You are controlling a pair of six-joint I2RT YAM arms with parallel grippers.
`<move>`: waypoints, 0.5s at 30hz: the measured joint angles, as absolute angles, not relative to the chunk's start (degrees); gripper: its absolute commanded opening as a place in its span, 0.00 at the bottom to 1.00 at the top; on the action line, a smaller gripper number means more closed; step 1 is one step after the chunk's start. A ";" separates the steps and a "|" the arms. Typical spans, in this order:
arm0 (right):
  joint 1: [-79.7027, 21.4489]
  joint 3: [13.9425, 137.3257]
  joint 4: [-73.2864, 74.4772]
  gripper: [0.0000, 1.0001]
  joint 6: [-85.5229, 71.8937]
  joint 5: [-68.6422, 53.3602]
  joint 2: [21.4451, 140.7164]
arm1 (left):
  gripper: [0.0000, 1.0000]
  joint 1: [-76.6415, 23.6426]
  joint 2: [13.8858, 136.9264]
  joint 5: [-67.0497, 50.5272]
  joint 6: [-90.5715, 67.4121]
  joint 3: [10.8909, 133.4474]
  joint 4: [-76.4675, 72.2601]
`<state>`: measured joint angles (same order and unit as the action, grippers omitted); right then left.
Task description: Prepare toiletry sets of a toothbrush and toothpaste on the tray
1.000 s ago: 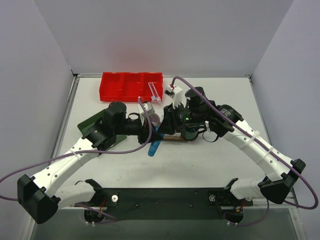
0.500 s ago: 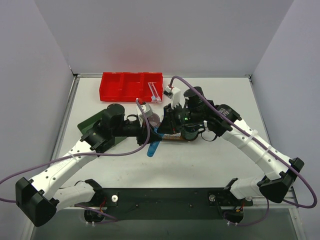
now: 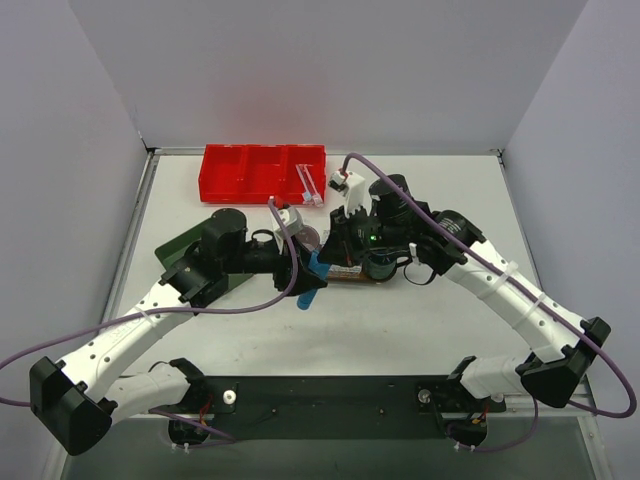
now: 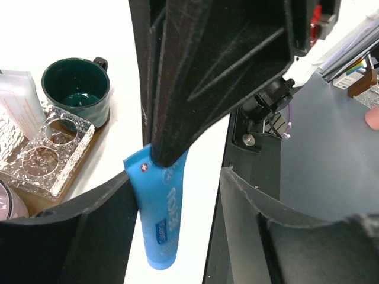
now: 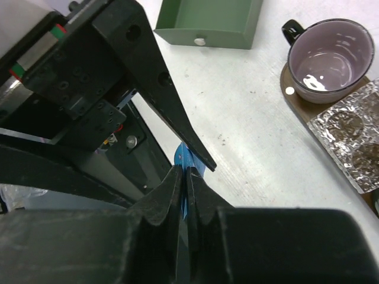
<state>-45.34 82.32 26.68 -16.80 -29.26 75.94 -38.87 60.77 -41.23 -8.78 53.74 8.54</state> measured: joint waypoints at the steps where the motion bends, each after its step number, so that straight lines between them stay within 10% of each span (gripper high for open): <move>1: -45.30 82.15 26.59 0.00 -16.75 -28.56 75.77 | 0.70 -38.76 60.77 -41.39 -8.86 53.74 8.14; 15: -46.04 82.30 26.76 0.00 -11.68 -9.21 69.97 | 0.78 -22.90 55.13 -39.33 -12.38 53.71 5.74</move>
<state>-46.04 82.30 26.76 -11.68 -9.21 69.97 -22.90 55.13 -39.33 -12.38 53.71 5.74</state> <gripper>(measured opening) 0.006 0.775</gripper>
